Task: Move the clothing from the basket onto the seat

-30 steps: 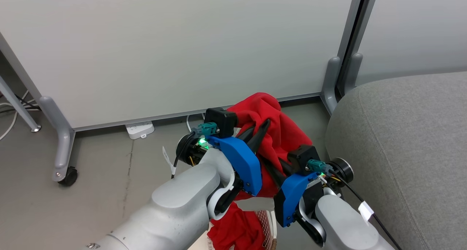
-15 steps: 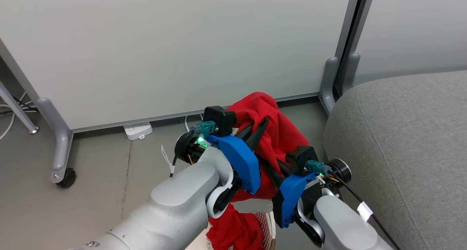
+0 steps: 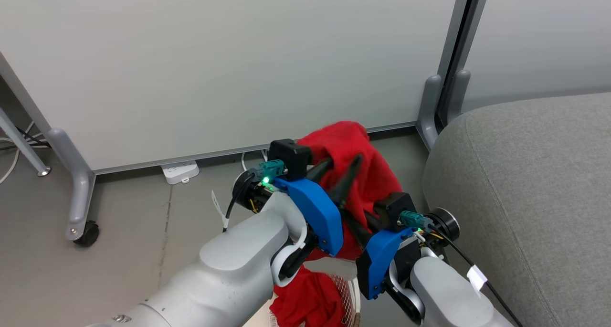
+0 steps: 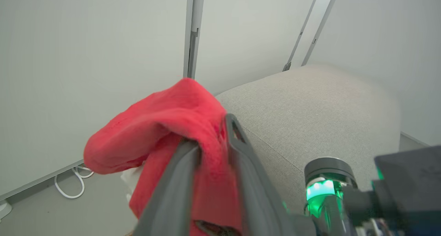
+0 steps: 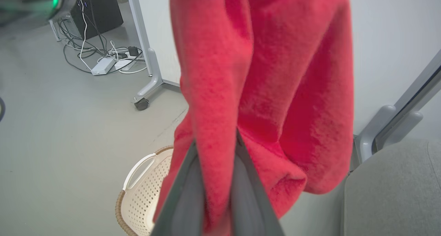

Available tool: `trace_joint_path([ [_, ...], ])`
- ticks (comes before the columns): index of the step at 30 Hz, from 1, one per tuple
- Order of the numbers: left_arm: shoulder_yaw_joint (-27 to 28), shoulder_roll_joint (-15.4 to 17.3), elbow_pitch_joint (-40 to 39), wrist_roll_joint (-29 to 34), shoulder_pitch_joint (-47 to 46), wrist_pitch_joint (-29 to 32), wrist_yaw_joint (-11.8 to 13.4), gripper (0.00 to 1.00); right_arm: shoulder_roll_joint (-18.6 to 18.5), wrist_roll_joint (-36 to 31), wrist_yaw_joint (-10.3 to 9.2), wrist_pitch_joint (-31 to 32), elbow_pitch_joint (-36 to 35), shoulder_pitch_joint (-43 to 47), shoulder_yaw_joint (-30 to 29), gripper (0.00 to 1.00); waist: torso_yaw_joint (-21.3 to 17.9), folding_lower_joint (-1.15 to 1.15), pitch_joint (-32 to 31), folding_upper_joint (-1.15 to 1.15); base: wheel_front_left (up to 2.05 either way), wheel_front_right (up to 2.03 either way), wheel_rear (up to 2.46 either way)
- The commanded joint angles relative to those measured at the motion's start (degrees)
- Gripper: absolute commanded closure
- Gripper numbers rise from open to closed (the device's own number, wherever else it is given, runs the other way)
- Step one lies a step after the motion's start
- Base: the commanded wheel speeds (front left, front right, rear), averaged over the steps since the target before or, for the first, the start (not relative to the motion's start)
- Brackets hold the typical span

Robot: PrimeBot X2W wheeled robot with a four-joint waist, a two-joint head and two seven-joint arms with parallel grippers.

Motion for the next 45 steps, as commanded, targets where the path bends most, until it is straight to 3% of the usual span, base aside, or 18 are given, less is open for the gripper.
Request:
trace_joint_path([
  [1,-0.2,0.1,-0.2,1.0,-0.6,-0.5,-0.7,0.0,-0.2,0.1,-0.04,-0.5,0.3,-0.4,0.1,1.0,0.0,0.0,0.0,0.0,0.0,0.0,0.0],
  [6,1.3,0.1,-0.2,4.9,2.0,-1.8,-2.2,0.0,-0.2,-0.4,-0.04,-0.8,0.5,-0.3,-0.3,1.0,0.0,0.0,-0.3,0.0,0.0,0.0,0.0],
  [16,17.6,4.0,-12.3,23.8,17.6,-1.8,-3.8,0.0,-0.1,-2.5,-0.04,-1.2,1.3,1.1,-2.6,1.0,0.1,0.0,-0.4,0.0,0.0,0.0,0.0],
  [24,29.7,5.1,-17.7,33.4,29.9,-1.8,-5.5,0.0,-0.1,-4.0,-0.04,-1.4,1.6,1.9,-5.2,1.0,0.9,0.0,-0.1,0.0,0.0,0.0,0.0],
  [35,44.2,5.3,-21.3,41.4,41.3,-1.8,-6.0,0.0,-0.1,-5.2,-0.04,-1.3,1.1,2.9,-7.6,1.0,1.5,0.0,0.4,0.0,0.0,0.0,0.0],
  [45,49.1,3.5,-20.8,45.3,43.4,-1.8,-8.0,0.0,-0.1,-5.7,-0.04,-0.9,0.8,3.6,-8.4,1.0,1.8,0.0,0.6,0.0,0.0,0.0,0.0],
])
